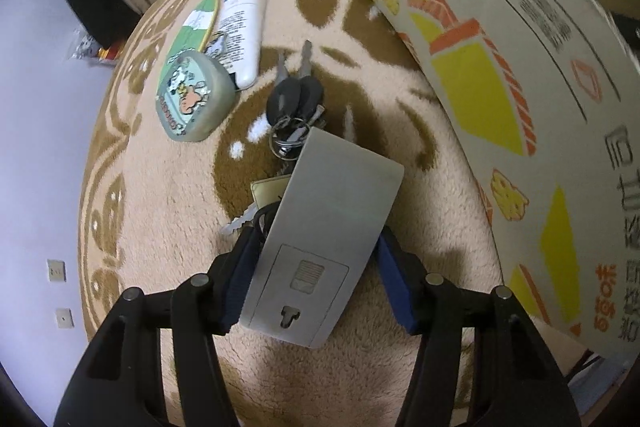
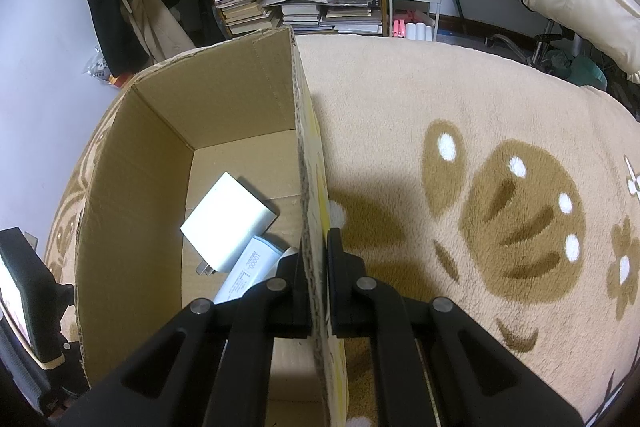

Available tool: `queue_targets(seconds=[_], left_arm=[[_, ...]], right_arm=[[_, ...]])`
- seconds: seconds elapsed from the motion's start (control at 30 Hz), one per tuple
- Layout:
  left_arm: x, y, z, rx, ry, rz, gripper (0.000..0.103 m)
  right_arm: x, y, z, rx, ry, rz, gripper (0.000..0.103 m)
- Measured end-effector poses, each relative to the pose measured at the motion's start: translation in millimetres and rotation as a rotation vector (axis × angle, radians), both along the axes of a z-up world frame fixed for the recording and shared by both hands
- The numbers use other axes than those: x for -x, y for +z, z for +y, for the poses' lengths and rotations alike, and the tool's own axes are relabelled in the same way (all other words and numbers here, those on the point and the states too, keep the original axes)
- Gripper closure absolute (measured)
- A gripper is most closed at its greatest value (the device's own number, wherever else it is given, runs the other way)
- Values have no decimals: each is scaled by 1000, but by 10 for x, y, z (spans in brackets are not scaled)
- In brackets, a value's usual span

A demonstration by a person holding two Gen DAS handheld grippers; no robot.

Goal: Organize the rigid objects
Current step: 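Grasp the white plug socket adapter with the left tool, then lift the socket adapter with the left tool and carry it over the box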

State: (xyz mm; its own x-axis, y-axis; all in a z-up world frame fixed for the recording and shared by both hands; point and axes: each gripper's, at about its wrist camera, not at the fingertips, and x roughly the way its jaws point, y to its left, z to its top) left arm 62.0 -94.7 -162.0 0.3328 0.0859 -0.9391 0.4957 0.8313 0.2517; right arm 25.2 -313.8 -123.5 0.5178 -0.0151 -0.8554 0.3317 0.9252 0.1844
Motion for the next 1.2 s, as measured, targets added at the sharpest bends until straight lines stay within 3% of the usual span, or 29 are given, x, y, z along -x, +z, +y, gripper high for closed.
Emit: queue_targets(seconds=[0.1, 0.4, 0.67, 0.8, 1.2], left_arm=[[-73, 64, 69, 21, 42, -12, 52], [-201, 351, 309, 238, 143, -7, 53], [-201, 672, 302, 231, 161, -107, 53], [-203, 896, 348, 257, 189, -167, 53], [-65, 1565, 196, 340, 135, -321, 53]], right_arm=[[0, -3, 0, -1, -1, 0, 96], [1, 0, 5, 1, 1, 1, 96], [3, -4, 9, 3, 0, 0, 96], [3, -7, 2, -3, -6, -4, 96], [4, 7, -22, -16, -11, -5, 96]])
